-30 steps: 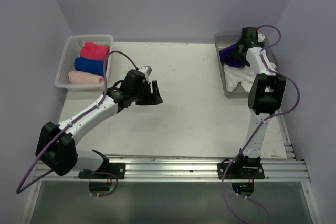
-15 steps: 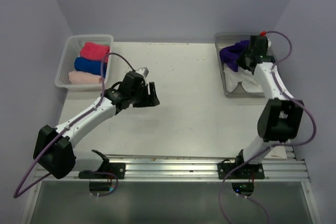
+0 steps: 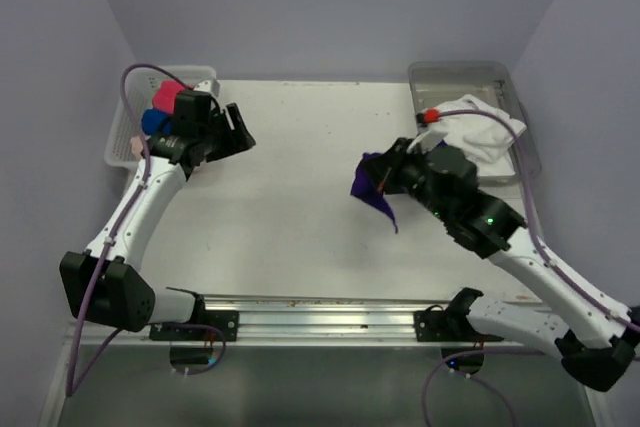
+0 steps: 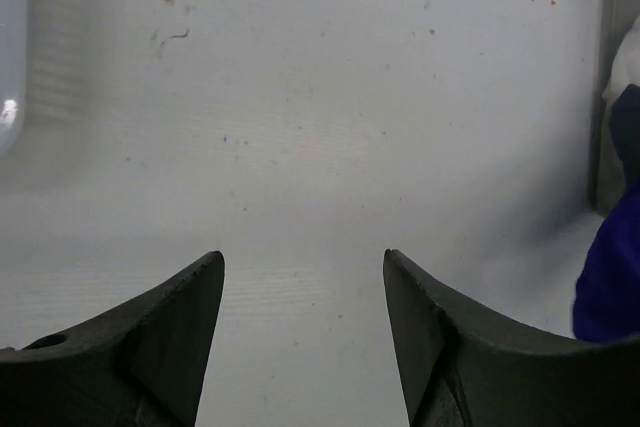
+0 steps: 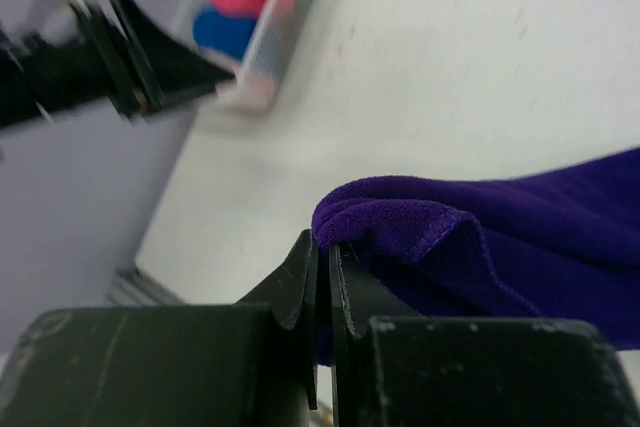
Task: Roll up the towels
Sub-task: Move the towel to the center of the board, then flatten the towel
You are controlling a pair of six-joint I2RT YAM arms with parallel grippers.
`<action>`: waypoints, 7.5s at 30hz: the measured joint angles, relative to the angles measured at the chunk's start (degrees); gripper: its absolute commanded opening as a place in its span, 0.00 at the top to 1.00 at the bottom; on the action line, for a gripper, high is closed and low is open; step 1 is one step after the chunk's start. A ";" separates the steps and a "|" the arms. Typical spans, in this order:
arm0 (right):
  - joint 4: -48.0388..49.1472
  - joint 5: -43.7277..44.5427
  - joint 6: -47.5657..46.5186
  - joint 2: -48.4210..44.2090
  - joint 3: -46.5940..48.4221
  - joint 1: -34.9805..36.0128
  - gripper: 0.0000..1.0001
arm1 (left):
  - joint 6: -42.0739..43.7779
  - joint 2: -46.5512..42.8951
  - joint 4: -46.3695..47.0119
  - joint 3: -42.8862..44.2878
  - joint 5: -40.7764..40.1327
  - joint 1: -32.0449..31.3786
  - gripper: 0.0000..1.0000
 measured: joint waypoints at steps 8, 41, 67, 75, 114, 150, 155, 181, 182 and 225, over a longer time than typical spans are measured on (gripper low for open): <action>-2.29 1.46 3.50 30.12 -2.60 18.91 0.41 | 2.67 -2.47 -2.21 -1.42 2.08 5.29 0.33; -19.08 8.96 1.68 -2.71 -17.51 -11.89 0.32 | -9.86 16.37 9.86 -18.43 -10.91 -31.21 1.00; -9.66 4.48 11.78 -1.40 -28.00 -17.59 0.33 | -6.67 -5.81 7.43 -29.88 1.73 17.86 1.00; -2.56 0.22 13.94 7.23 -28.17 -17.59 0.37 | -5.33 -3.10 9.27 -31.32 7.61 18.82 1.00; -2.23 0.98 6.45 23.74 9.33 -27.76 1.00 | -8.09 3.91 8.59 -9.79 12.79 19.17 1.00; -16.46 -7.89 6.23 -8.96 -31.89 -32.59 0.41 | -2.58 -6.54 2.03 -34.14 8.07 24.37 0.38; -16.33 -7.96 6.73 -9.03 -32.41 -32.59 0.41 | -3.65 -6.51 0.96 -34.14 4.61 19.82 0.41; -17.68 -6.36 7.41 -7.80 -32.98 -32.61 0.43 | -9.11 3.32 10.40 -34.29 5.09 9.64 1.00; -18.10 -6.10 7.45 -7.41 -32.98 -32.61 0.44 | -8.87 3.32 10.27 -34.16 5.07 9.53 1.00; -6.25 -2.97 5.86 8.50 -35.69 -32.59 0.76 | -6.91 -3.65 4.11 -27.98 3.30 12.20 1.00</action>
